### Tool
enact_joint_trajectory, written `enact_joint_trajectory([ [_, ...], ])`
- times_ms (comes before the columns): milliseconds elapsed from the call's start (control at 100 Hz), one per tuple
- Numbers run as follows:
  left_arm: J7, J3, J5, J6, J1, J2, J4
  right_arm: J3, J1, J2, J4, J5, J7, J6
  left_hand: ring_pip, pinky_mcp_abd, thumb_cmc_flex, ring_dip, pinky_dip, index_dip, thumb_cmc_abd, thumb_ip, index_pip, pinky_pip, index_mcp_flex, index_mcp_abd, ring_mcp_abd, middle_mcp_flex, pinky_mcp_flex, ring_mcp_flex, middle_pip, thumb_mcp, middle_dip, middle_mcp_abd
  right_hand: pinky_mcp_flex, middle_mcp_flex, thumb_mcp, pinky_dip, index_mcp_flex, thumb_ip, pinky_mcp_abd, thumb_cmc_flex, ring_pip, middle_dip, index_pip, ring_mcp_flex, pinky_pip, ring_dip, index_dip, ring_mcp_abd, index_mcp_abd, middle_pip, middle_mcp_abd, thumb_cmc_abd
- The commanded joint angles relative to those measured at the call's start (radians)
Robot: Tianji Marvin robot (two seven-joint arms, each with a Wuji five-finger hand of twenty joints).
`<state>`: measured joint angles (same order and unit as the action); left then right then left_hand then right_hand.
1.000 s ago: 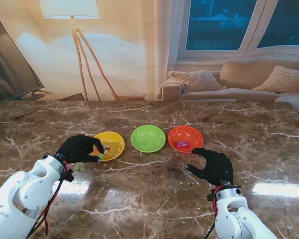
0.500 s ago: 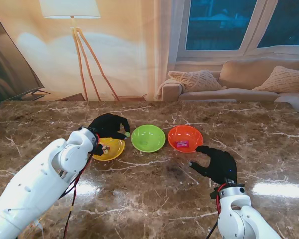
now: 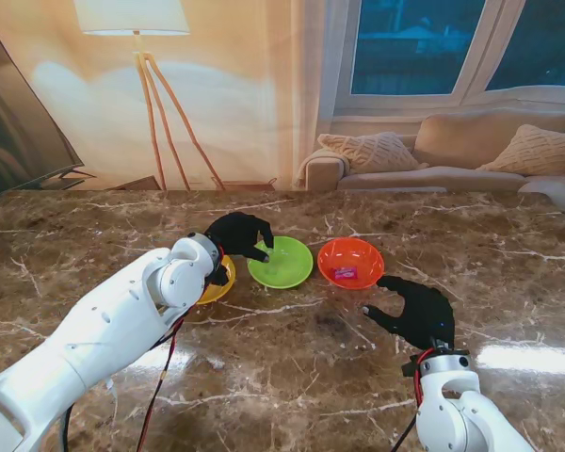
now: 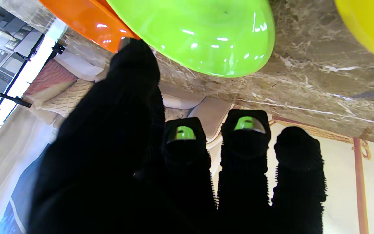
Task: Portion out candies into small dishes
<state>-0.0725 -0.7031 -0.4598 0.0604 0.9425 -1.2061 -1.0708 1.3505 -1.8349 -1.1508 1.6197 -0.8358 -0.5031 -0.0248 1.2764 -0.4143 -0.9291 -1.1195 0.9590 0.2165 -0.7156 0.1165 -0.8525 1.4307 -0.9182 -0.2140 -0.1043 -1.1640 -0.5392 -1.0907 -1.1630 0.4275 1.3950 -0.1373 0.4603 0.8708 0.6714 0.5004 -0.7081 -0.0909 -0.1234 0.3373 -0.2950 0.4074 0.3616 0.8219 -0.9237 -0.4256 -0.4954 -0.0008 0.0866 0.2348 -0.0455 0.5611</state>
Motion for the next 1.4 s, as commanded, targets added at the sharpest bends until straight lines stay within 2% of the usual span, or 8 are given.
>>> enact_joint_trajectory([
  [0,-0.006,0.007,0.008,-0.005,-0.019,-0.020,0.019,0.002,-0.009,-0.002,-0.008,0.005,0.010,-0.001,0.001,-0.031,-0.032,0.014,-0.004,0.051,0.071,-0.038,-0.057,0.041,-0.051,-0.017,0.015,-0.028,-0.004,-0.008,-0.036,0.000,0.003,-0.065,-0.003,0.009,0.017,0.024,-0.008,0.011,-0.005,0.005,-0.003,0.018,0.003,0.003,-0.025,-0.021,0.005,0.013,0.008,0.002,0.001,-0.003],
  [230,-0.042,0.056,0.039,0.005,-0.072,-0.057,0.115,0.001,-0.007,-0.003,-0.010,0.007,0.009,-0.001,0.001,-0.029,-0.041,0.016,-0.007,0.041,0.069,-0.039,-0.054,0.042,-0.047,-0.004,0.016,-0.027,-0.002,-0.007,-0.036,-0.005,0.000,-0.064,-0.002,0.009,0.017,0.024,-0.009,0.010,-0.004,0.007,-0.003,0.018,0.004,0.003,-0.025,-0.021,0.005,0.012,0.008,0.002,0.001,-0.001],
  [330,-0.043,0.067,0.050,0.017,-0.086,-0.065,0.139,0.001,-0.008,-0.003,-0.010,0.007,0.009,-0.002,-0.020,-0.026,-0.033,0.019,-0.017,-0.023,0.039,-0.030,0.053,0.030,0.013,0.063,0.009,0.008,0.016,0.016,0.019,-0.046,-0.032,-0.052,-0.003,0.009,0.017,0.024,-0.008,0.010,-0.004,0.006,-0.003,0.018,0.003,0.002,-0.025,-0.021,0.005,0.013,0.007,0.002,0.001,-0.001],
  [430,-0.035,0.071,0.052,0.029,-0.092,-0.064,0.147,0.001,-0.007,-0.003,-0.011,0.006,0.007,-0.003,-0.053,-0.022,0.030,0.003,-0.018,0.010,0.013,-0.017,0.194,0.014,0.026,0.111,0.007,0.043,0.033,0.035,0.061,0.012,-0.081,-0.043,-0.003,0.009,0.015,0.024,-0.008,0.010,-0.005,0.006,-0.003,0.018,0.003,0.002,-0.025,-0.021,0.005,0.013,0.008,0.002,0.000,-0.001],
  [660,-0.026,0.052,0.041,0.038,-0.075,-0.049,0.128,0.000,-0.005,-0.002,-0.013,0.006,0.011,-0.003,-0.063,-0.020,0.066,-0.003,-0.018,0.033,0.008,0.000,0.231,0.003,0.028,0.121,0.004,0.055,0.048,0.045,0.065,0.070,-0.089,-0.040,-0.003,0.008,0.011,0.024,-0.008,0.011,-0.004,0.007,-0.004,0.018,0.003,0.003,-0.025,-0.021,0.005,0.015,0.007,0.002,0.001,-0.001],
  [860,-0.015,-0.046,-0.031,0.023,0.016,0.004,-0.011,-0.003,-0.005,-0.001,-0.010,0.003,0.012,-0.002,-0.067,-0.023,0.063,-0.004,-0.017,0.035,0.023,0.002,0.227,-0.001,0.028,0.118,-0.001,0.055,0.051,0.047,0.065,0.058,-0.091,-0.035,-0.003,0.008,0.007,0.024,-0.008,0.012,-0.004,0.007,-0.004,0.018,0.003,0.002,-0.026,-0.021,0.005,0.014,0.006,0.002,0.001,-0.001],
  [1140,0.092,-0.344,-0.231,0.031,0.286,0.106,-0.311,-0.007,-0.001,0.001,-0.007,-0.007,0.014,0.002,-0.059,-0.028,0.062,-0.010,-0.013,0.033,0.027,-0.002,0.223,0.001,0.023,0.125,0.002,0.044,0.045,0.041,0.034,0.036,-0.076,-0.038,-0.006,0.008,0.005,0.023,-0.008,0.013,-0.003,0.008,-0.003,0.018,0.003,0.002,-0.023,-0.021,0.005,0.013,0.008,0.002,0.002,-0.002],
  [1390,0.159,-0.607,-0.353,0.094,0.542,0.143,-0.507,-0.013,0.000,0.003,-0.006,-0.012,0.020,-0.006,-0.060,-0.028,0.072,-0.010,-0.012,0.032,0.031,-0.004,0.231,-0.003,0.025,0.127,0.002,0.049,0.048,0.047,0.035,0.034,-0.073,-0.037,-0.005,0.008,0.003,0.024,-0.008,0.014,-0.005,0.008,-0.004,0.018,0.003,0.003,-0.024,-0.021,0.004,0.014,0.007,0.002,0.001,-0.002],
])
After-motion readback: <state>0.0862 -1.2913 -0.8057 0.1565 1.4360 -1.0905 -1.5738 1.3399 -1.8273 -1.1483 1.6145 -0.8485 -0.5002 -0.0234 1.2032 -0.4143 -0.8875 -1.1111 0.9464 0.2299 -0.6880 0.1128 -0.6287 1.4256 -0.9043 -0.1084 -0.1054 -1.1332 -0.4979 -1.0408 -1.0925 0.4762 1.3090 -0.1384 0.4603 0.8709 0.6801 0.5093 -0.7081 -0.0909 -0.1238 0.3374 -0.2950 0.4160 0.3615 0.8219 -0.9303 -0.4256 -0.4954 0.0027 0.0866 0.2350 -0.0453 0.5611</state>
